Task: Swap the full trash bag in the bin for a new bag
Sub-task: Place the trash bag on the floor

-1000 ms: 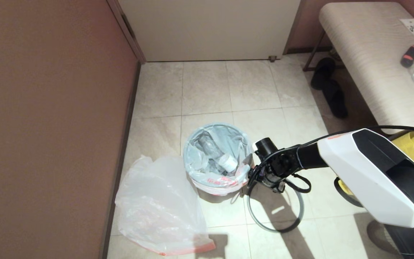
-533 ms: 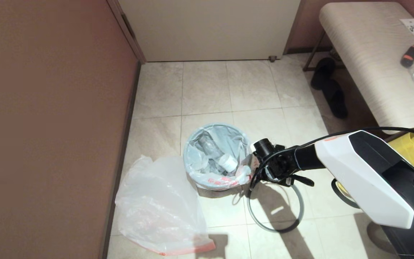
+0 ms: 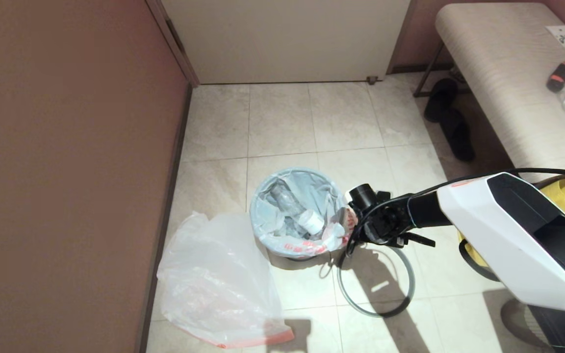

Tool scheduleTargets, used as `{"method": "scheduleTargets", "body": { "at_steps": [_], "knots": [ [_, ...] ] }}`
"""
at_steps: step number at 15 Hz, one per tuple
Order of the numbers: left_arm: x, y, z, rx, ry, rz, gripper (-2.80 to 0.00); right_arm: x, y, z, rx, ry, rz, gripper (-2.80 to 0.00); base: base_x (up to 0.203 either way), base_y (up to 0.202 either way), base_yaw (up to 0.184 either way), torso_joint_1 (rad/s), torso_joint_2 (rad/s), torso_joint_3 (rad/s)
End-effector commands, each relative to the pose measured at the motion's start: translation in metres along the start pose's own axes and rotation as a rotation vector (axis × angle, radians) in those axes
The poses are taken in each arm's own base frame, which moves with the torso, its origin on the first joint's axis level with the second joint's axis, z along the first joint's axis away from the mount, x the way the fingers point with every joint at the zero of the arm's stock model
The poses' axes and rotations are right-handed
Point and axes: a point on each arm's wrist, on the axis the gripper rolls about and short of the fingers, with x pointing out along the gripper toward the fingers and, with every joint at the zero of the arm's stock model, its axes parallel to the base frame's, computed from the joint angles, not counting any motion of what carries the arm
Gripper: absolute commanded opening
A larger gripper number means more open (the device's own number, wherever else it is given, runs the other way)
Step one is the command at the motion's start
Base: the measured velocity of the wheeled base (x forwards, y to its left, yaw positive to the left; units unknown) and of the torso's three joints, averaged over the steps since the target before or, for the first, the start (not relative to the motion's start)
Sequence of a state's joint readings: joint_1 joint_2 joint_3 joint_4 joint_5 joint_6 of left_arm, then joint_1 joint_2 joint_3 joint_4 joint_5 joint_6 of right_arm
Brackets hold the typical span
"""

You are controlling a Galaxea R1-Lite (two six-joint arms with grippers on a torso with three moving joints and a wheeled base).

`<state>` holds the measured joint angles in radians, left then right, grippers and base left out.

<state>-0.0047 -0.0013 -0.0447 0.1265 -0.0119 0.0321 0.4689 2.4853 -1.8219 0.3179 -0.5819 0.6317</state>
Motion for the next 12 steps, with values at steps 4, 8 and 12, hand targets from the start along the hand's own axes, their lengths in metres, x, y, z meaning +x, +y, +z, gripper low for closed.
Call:
{"method": "scheduleTargets", "body": {
  "at_steps": [4,8,12],
  "knots": [
    [0.0001,0.0,-0.0001,0.0,0.002,0.0,-2.8,0.005,0.0012,-0.0056,-0.006,0.033,0.014,-2.8,0.0,0.0,0.0,0.0,0.0,0.0],
    [0.0001,0.0,-0.0001,0.0,0.002,0.0,-2.8,0.0048,0.0003,-0.0053,-0.005,0.039,0.015,-2.8,0.0,0.0,0.0,0.0,0.0,0.0],
    [0.0001,0.0,0.0,0.0,0.001,0.0,-2.8,-0.0022,-0.0022,-0.0034,-0.027,0.052,0.004,-2.8,0.0,0.0,0.0,0.0,0.0,0.0]
  ]
}}
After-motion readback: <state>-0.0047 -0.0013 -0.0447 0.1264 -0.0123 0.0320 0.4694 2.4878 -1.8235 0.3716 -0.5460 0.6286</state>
